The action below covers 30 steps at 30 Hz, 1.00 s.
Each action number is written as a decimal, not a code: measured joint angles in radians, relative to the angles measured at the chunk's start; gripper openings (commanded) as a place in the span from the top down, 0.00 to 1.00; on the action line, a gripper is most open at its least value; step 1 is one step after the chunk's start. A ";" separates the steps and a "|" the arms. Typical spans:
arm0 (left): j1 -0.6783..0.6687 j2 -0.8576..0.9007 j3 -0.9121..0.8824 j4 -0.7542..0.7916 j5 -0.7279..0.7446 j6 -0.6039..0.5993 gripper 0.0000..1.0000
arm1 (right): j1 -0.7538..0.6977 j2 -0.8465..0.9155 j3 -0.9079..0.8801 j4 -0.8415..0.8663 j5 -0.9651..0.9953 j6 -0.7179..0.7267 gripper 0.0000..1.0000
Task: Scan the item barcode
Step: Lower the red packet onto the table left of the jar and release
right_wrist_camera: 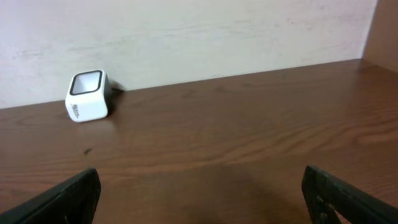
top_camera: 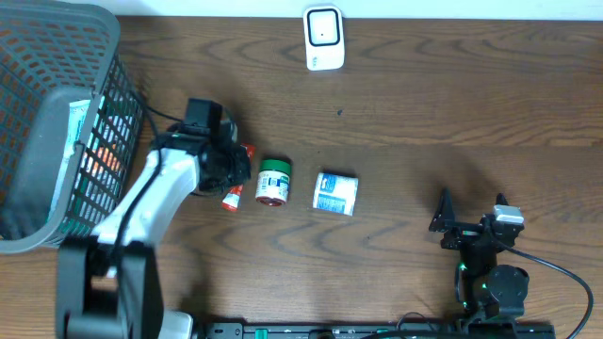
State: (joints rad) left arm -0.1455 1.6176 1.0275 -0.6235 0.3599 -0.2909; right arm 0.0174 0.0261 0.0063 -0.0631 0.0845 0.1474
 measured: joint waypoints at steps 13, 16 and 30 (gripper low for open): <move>0.000 0.014 0.021 -0.002 -0.103 0.000 0.93 | 0.000 0.000 0.000 0.000 0.000 0.000 0.01; 0.000 0.077 0.020 0.005 -0.105 0.000 0.93 | 0.000 0.000 0.000 0.000 0.000 0.000 0.01; 0.000 0.188 0.020 0.026 -0.122 0.000 0.92 | 0.000 0.000 0.000 0.000 0.000 0.000 0.01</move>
State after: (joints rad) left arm -0.1459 1.8053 1.0477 -0.5972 0.2375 -0.2909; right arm 0.0174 0.0261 0.0063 -0.0631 0.0845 0.1474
